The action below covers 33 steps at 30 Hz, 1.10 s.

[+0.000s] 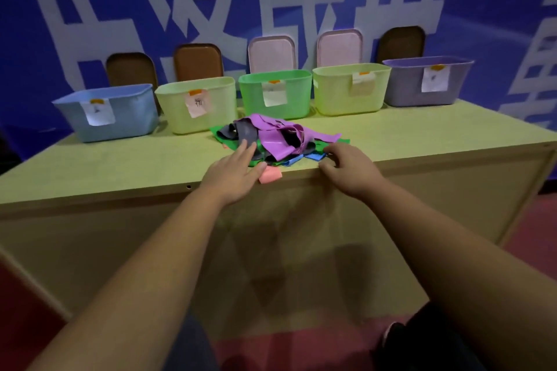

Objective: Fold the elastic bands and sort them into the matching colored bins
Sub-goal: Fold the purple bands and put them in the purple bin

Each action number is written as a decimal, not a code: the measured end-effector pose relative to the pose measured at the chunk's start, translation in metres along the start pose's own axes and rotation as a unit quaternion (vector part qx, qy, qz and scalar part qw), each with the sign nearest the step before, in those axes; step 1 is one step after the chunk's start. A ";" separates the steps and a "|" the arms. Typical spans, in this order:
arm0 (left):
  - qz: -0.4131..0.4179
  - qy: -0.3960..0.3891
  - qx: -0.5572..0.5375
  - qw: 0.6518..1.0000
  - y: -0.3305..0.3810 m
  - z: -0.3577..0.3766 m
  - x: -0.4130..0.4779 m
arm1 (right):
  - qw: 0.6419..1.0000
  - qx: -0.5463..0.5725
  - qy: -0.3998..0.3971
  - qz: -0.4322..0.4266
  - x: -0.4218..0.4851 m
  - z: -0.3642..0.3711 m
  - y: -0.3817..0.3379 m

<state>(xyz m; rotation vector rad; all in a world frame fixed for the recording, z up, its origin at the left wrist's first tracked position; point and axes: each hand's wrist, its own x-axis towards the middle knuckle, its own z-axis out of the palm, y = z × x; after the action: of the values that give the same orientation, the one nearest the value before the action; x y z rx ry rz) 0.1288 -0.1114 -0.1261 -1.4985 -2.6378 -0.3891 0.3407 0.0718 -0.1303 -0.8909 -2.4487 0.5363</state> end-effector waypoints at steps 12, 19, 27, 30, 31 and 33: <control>-0.030 0.065 -0.109 0.991 0.004 0.005 0.008 | 0.986 0.152 0.052 0.046 0.024 0.008 -0.033; 0.085 0.088 -0.251 0.960 0.060 -0.013 0.012 | 0.984 0.158 0.027 0.079 0.043 0.003 -0.047; 0.083 0.050 -0.196 0.976 0.056 0.003 0.041 | 0.966 0.237 0.053 0.093 0.051 -0.014 -0.046; 0.095 0.058 -0.167 0.979 0.047 0.011 0.044 | 0.959 0.258 0.093 0.074 0.050 -0.022 -0.047; 0.103 0.058 -0.155 0.981 0.046 0.013 0.046 | 0.954 0.273 0.104 0.067 0.051 -0.025 -0.047; 0.105 0.054 -0.140 0.983 0.047 0.015 0.049 | 0.943 0.308 0.111 0.056 0.051 -0.031 -0.050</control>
<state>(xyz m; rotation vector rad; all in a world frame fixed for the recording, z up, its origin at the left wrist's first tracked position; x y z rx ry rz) 0.1443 -0.0441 -0.1225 -1.7581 -2.3883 -0.8237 0.2993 0.0768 -0.0645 -0.7681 -1.8567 1.0997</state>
